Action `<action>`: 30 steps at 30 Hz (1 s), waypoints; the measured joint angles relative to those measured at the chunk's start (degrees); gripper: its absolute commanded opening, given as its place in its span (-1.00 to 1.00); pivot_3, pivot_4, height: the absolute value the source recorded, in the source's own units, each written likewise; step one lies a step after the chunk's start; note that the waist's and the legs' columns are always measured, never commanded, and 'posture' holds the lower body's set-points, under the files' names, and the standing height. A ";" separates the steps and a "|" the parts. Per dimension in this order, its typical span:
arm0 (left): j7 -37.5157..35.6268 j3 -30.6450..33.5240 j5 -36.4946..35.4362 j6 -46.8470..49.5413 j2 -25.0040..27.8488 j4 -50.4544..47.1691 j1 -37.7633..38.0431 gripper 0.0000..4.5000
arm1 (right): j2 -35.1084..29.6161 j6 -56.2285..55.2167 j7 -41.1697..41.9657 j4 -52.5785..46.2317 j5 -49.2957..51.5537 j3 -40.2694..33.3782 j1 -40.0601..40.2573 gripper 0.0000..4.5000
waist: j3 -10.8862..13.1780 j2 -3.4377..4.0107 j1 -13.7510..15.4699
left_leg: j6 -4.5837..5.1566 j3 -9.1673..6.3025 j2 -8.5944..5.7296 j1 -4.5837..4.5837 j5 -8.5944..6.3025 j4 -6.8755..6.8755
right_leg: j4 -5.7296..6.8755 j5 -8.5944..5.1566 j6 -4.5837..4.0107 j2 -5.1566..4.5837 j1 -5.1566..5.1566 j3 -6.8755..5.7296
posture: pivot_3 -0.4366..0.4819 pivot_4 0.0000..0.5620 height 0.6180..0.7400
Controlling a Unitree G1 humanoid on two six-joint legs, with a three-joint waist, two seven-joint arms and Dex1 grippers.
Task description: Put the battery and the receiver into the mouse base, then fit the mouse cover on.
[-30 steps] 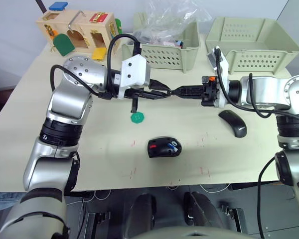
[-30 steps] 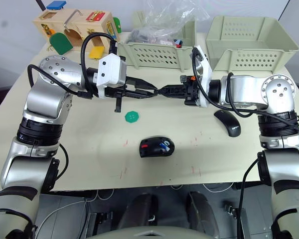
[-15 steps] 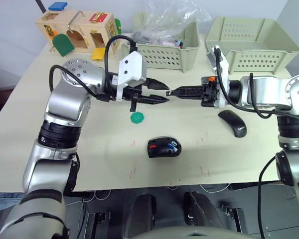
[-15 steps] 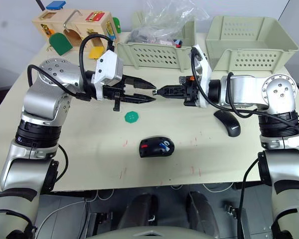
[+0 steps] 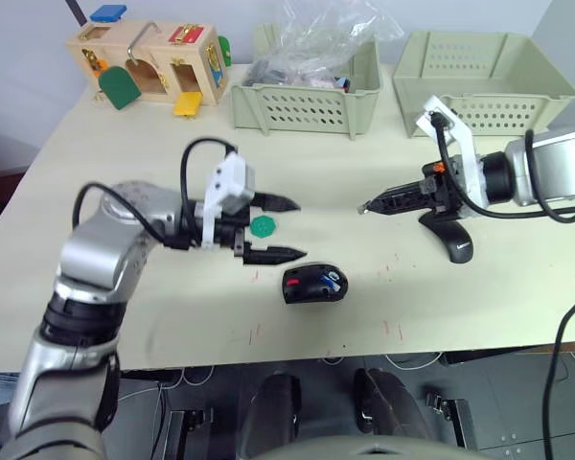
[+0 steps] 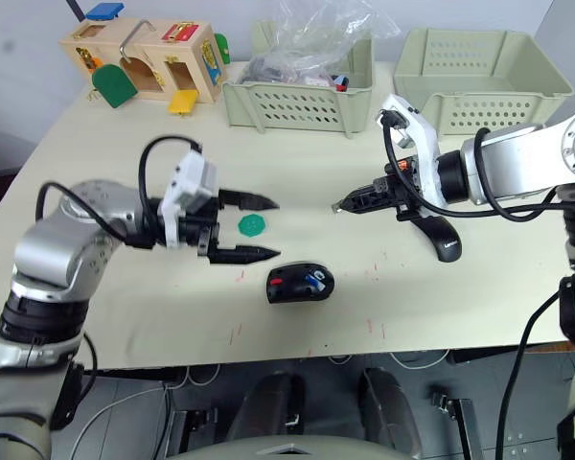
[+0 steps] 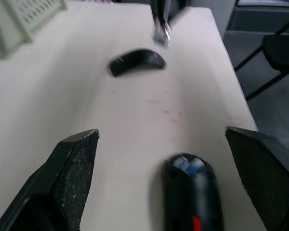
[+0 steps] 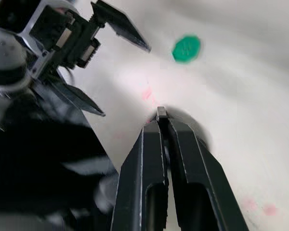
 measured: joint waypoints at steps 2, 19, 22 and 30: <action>0.74 -1.62 1.39 -2.02 -0.22 -0.24 2.78 0.97 | 0.12 3.02 2.75 -0.29 -2.73 2.59 -5.64 -1.00 | 0.01 0.01 0.12 | 0.00 -0.01 0.00 -0.02 0.00 0.00 | 0.01 0.00 -0.01 0.01 -0.02 -0.01 | -0.05 -0.47 1.00; 2.06 -6.23 7.44 -11.70 -2.00 -0.04 5.63 0.97 | 2.73 4.75 36.17 0.41 -29.39 33.58 -28.83 -1.00 | 0.06 0.09 0.16 | 0.00 0.04 -0.04 -0.22 0.00 0.03 | 0.02 0.02 0.00 -0.05 -0.21 0.01 | -0.05 -0.47 1.00; 2.14 -7.10 8.03 -12.49 -2.73 0.10 5.61 0.97 | 4.43 4.76 40.77 1.28 -33.69 34.69 -30.79 -1.00 | 0.07 0.11 0.14 | 0.00 0.02 -0.03 -0.23 0.00 0.03 | 0.06 0.02 0.00 -0.04 -0.24 0.00 | -0.05 -0.47 1.00; 2.69 -10.04 11.48 -14.98 -3.90 1.89 5.36 0.97 | 6.59 4.77 48.19 1.65 -43.37 34.80 -30.03 -1.00 | 0.06 0.10 0.18 | 0.00 0.00 -0.05 -0.27 0.00 0.07 | 0.09 0.02 0.00 -0.04 -0.24 -0.03 | -0.05 -0.47 1.00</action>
